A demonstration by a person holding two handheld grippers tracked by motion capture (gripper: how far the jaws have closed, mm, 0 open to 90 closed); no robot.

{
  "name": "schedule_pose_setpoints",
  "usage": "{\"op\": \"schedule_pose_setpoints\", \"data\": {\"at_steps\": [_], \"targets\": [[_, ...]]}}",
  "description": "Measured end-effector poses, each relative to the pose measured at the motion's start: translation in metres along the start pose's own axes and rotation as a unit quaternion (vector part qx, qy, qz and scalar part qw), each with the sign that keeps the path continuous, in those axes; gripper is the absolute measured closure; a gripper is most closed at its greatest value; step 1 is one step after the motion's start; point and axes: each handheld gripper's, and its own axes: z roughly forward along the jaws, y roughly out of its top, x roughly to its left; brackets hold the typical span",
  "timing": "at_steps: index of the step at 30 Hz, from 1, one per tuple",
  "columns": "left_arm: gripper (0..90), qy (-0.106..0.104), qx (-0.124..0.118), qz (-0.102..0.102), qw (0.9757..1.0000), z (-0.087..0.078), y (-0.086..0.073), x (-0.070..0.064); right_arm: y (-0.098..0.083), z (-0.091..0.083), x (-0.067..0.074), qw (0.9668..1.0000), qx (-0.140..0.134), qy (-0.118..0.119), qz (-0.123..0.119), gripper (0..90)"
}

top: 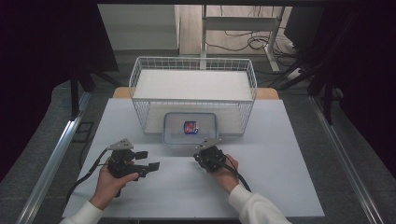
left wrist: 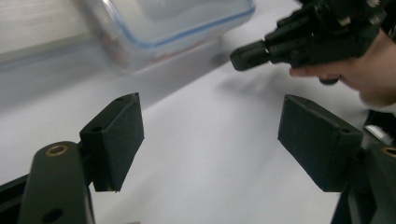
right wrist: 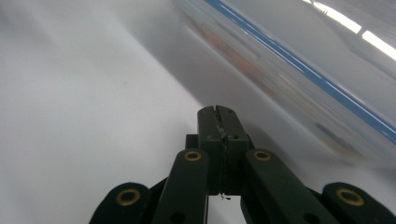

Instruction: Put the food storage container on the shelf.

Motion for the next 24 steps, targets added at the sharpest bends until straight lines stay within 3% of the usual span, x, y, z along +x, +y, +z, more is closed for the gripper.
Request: {"op": "schedule_pose_setpoints", "data": {"at_steps": [3,6,9,11,13,19,24], "targets": [[22.6,-0.003,0.002,0.000,1.0000,0.001,-0.001,-0.001,0.004,0.009,-0.002,0.9999,-0.003,-0.013,0.000,89.1],[22.4,-0.002,0.008,0.005,1.0000,0.003,-0.004,-0.004,0.010,0.009,-0.007,0.9993,-0.019,-0.028,0.015,89.1],[22.1,0.001,0.007,0.009,0.9999,0.001,-0.004,-0.004,0.013,0.008,-0.011,0.9989,-0.026,-0.028,0.027,89.1],[22.2,0.003,0.004,0.009,0.9999,0.000,-0.004,-0.003,0.018,0.006,-0.016,0.9979,-0.045,-0.024,0.041,89.1],[22.1,0.004,0.004,0.010,0.9999,0.000,-0.004,-0.003,0.025,0.006,-0.017,0.9976,-0.054,-0.024,0.037,89.1],[22.1,0.005,0.007,0.012,0.9999,0.001,-0.003,-0.002,0.036,0.016,-0.024,0.9958,-0.058,-0.032,0.062,89.2],[22.0,0.008,0.011,0.015,0.9998,0.002,-0.003,0.000,0.043,0.026,-0.032,0.9952,-0.062,-0.032,0.070,89.2]]}}
